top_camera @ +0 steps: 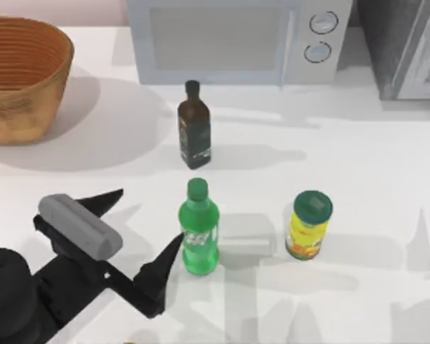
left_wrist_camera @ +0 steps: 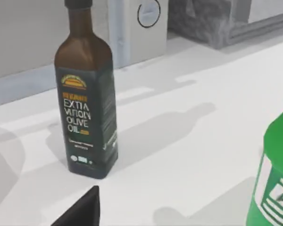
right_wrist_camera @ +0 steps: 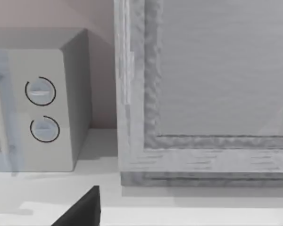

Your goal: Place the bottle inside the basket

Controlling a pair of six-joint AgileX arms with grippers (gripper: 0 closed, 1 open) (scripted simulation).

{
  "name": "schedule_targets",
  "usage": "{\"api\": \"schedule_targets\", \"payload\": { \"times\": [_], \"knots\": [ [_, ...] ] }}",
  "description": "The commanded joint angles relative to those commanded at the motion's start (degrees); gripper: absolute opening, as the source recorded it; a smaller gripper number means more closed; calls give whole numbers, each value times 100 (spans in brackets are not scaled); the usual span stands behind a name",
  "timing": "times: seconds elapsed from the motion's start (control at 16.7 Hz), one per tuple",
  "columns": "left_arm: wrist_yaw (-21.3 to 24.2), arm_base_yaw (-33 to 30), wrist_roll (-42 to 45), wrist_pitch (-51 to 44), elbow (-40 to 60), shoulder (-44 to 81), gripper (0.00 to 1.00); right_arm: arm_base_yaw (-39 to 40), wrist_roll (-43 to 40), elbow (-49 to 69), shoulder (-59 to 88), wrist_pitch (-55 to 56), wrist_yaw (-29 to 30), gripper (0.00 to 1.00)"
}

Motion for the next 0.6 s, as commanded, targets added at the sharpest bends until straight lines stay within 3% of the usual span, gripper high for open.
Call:
{"api": "schedule_targets", "payload": {
  "times": [0.24, 0.6],
  "knots": [
    [126, -427, 54, 926, -43, 1113, 100, 0, 0, 0, 0, 0, 0, 100],
    [156, -510, 70, 1084, -74, 1320, 100, 0, 0, 0, 0, 0, 0, 100]
  ]
}}
